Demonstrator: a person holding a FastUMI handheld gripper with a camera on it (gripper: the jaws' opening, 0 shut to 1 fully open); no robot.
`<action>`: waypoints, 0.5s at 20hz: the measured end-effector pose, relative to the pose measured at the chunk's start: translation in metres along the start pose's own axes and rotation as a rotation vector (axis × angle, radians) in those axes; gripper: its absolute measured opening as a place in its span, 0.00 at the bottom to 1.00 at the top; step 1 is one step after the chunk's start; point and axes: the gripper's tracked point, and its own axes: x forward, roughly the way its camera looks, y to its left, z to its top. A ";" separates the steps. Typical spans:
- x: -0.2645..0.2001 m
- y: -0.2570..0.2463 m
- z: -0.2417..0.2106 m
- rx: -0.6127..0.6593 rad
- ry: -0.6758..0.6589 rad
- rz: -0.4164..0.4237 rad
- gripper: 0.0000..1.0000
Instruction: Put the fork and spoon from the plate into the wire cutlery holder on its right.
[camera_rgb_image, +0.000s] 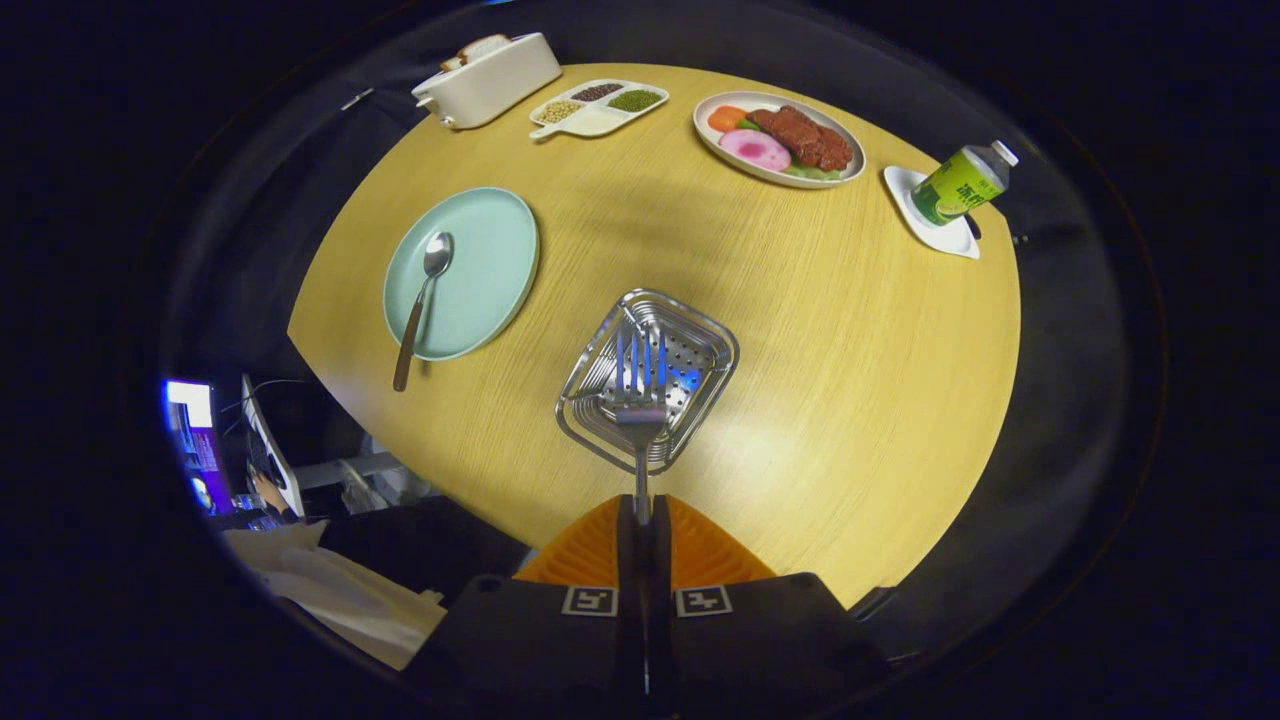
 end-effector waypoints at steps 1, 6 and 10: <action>0.004 0.001 0.000 0.008 0.016 0.010 0.06; 0.013 -0.005 0.000 0.008 0.078 -0.004 0.06; 0.018 -0.008 0.004 0.010 0.096 -0.013 0.10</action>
